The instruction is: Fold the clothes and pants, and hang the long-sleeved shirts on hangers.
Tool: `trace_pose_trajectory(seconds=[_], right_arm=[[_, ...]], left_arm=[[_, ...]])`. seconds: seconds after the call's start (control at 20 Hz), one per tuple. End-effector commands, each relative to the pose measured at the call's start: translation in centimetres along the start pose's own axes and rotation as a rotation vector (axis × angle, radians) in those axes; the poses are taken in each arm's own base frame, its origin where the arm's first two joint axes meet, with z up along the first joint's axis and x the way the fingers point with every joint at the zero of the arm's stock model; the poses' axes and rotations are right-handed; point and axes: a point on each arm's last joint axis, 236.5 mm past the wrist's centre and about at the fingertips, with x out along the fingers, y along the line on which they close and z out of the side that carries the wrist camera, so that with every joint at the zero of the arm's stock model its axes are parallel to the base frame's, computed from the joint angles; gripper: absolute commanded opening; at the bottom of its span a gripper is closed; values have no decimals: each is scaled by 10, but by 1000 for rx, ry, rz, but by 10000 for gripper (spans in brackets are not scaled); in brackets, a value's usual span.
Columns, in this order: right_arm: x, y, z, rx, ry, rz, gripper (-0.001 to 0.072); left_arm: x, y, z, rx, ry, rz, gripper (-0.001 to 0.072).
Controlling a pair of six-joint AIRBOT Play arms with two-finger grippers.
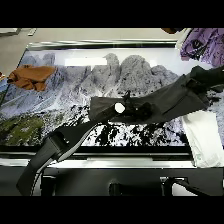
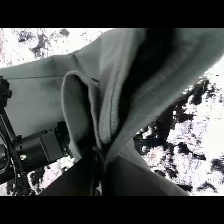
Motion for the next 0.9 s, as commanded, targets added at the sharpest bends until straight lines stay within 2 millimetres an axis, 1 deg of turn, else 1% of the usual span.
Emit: trace_pose_trajectory(seconds=[0.0, 0.1, 0.15, 0.25, 0.35, 0.4, 0.5, 0.55, 0.6, 0.7, 0.85], right_arm=[[-2, 0, 5, 19, -23, -4, 30], [-2, 5, 10, 48, -46, 17, 30], [-2, 13, 13, 58, -52, 51, 30], [-1, 25, 15, 86, -61, 84, 30], [7, 46, 7, 68, -36, 103, 30], [12, 62, 4, 46, -29, 117, 30], [25, 93, -5, 13, -9, 136, 30], [33, 107, -12, -3, 10, 143, 30], [43, 122, -20, -20, 32, 150, 30], [63, 155, -36, -58, 70, 174, 30], [95, 198, -59, -84, 115, 206, 30]], left_arm=[[-3, -4, 1, -27, 31, -5, 17], [-27, 3, 18, 19, 57, 40, 16], [-44, 7, 30, 57, 65, 74, 16], [-88, 18, 59, 152, 64, 173, 16], [-146, 37, 93, 233, 43, 323, 17], [-178, 48, 110, 265, 26, 402, 17], [-250, 65, 145, 302, -33, 556, 17], [-284, 69, 159, 304, -70, 609, 18], [-318, 70, 172, 295, -112, 644, 18], [-377, 64, 190, 267, -197, 665, 18], [-456, 59, 205, 233, -301, 680, 19]])
